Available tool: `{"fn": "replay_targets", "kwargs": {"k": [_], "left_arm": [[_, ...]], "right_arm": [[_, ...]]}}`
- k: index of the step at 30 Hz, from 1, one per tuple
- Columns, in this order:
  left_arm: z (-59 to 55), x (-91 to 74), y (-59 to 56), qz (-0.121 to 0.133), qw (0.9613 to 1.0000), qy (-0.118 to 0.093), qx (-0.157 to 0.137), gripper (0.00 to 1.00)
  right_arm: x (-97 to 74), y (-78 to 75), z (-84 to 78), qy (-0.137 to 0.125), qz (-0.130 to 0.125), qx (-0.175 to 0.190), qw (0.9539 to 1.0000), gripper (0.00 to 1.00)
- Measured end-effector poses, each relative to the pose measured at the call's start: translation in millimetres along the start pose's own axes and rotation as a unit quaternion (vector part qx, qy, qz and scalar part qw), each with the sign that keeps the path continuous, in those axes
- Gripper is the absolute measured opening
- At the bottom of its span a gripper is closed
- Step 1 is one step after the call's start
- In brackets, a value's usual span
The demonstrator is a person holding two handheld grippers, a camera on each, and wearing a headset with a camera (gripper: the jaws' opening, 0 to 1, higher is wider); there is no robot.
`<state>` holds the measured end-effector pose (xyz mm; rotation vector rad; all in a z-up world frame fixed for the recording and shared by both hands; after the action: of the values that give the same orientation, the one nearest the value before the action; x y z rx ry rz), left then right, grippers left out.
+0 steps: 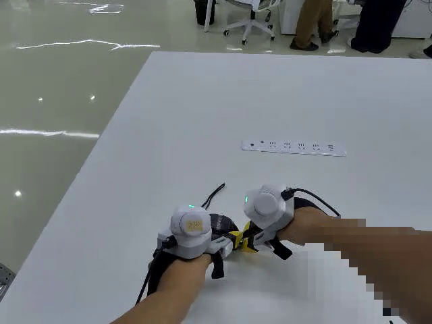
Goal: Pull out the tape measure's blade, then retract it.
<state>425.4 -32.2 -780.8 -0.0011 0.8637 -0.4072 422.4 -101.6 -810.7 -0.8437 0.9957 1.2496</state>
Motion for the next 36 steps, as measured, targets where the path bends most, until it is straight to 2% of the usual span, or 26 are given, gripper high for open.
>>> {"fn": "replay_targets", "kwargs": {"k": [11,18,21,22,23,24,25,28,29,30,33,34,35,36], "left_arm": [[0.2,0.6,-0.6,0.004,1.0,-0.001,0.0,0.58],[0.3,0.1,-0.4,0.002,1.0,0.003,0.003,0.59],[-0.2,-0.1,-0.6,-0.002,0.9998,0.014,0.015,0.6],[0.1,0.0,-0.4,-0.004,0.9995,0.024,0.021,0.6],[1.1,-0.3,-0.5,-0.004,0.9992,0.027,0.029,0.6],[3.6,-0.8,-0.6,-0.003,0.9984,0.028,0.049,0.6],[4.2,-1.2,-1.0,-0.003,0.9981,0.03,0.054,0.6],[6.1,-4.2,-0.5,-0.01,0.998,0.029,0.055,0.59],[5.1,-4.0,-2.4,-0.025,0.9979,0.034,0.05,0.6],[3.7,-4.9,-3.6,-0.033,0.9976,0.04,0.046,0.62],[4.8,-5.6,-1.6,-0.035,0.9978,0.031,0.048,0.76],[5.3,-5.2,-1.2,-0.036,0.9979,0.028,0.046,0.84],[5.7,-4.7,-1.7,-0.038,0.998,0.025,0.044,0.9],[6.3,-4.3,-2.9,-0.044,0.9979,0.022,0.043,0.96]], "right_arm": [[0.3,-0.1,0.5,0.0,-0.002,-0.008,1.0,0.16],[-0.1,0.1,0.0,0.003,-0.007,0.001,1.0,0.16],[-1.2,1.7,0.3,0.003,-0.009,-0.005,0.9999,0.16],[-1.5,1.8,0.4,0.003,-0.009,-0.001,1.0,0.16],[-1.6,2.4,0.7,0.002,-0.007,0.003,1.0,0.17],[-2.3,2.2,0.8,0.002,-0.007,0.006,1.0,0.18],[-2.9,2.9,0.5,0.003,-0.007,0.007,0.9999,0.2],[-5.1,2.9,-1.3,0.008,-0.01,0.008,0.9999,0.29],[-5.6,2.1,-2.3,0.008,-0.012,0.01,0.9998,0.32],[-6.3,1.7,-2.7,0.008,-0.013,0.012,0.9998,0.35],[-7.1,1.2,-4.3,0.006,-0.011,0.029,0.9995,0.48],[-7.7,2.2,-1.5,-0.007,-0.008,0.047,0.9988,0.57],[-7.7,3.8,1.0,-0.016,-0.004,0.055,0.9984,0.72],[-7.8,4.5,2.2,-0.019,-0.002,0.057,0.9982,0.82]]}}
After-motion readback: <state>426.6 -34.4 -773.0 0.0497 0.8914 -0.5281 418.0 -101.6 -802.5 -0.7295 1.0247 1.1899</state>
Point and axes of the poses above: the centre of the closed fingertips' face, and the gripper's own axes: x roughly forward along the fingers, y roughly to its left, z roughly out of its top, the point moved 3 cm from there along -x, roughly backward along the fingers, and after that the axes turned 12 degrees about y, right-handed, at the moved point
